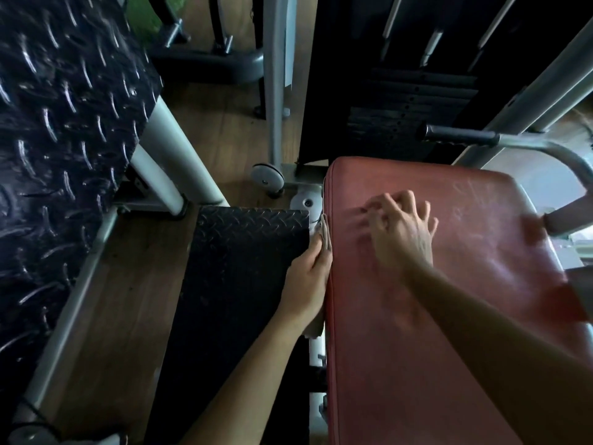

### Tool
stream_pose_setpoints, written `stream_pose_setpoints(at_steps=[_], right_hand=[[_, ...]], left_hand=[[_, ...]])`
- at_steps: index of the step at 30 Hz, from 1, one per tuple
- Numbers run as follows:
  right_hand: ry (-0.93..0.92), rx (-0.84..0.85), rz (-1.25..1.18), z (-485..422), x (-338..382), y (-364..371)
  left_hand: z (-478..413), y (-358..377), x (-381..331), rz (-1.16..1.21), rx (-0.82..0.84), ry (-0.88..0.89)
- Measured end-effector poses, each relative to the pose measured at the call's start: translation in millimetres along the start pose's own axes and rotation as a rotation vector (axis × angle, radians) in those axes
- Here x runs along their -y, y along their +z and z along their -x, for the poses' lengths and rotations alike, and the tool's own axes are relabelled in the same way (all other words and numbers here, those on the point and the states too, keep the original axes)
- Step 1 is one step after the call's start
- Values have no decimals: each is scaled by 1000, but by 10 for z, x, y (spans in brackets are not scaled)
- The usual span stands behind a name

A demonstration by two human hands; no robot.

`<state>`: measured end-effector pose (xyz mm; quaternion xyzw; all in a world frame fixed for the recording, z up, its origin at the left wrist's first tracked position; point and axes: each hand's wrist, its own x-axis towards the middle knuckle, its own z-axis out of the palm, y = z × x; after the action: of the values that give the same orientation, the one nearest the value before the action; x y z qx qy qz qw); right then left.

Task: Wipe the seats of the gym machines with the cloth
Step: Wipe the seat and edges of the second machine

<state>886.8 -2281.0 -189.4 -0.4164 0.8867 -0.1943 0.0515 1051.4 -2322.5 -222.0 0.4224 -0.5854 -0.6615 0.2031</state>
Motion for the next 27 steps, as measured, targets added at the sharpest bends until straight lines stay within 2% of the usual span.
stream_pose_setpoints(at_steps=[4,15,19,24,27], right_hand=[[-77,41,91,-262,-216,82],[-64,55,159,-280,-269,188],[-60,56,163,-283,-275,180],[-59,46,175,-276,-265,195],[-56,34,172,-275,-268,188]], left_hand=[[-390,17,-158,20,-64,-28],[-1302,84,-619,-131,-129,-64],[-1270,133,-479,-146,-173,38],[-746,179,-73,-231,-140,241],[-820,191,-117,-272,-162,274]])
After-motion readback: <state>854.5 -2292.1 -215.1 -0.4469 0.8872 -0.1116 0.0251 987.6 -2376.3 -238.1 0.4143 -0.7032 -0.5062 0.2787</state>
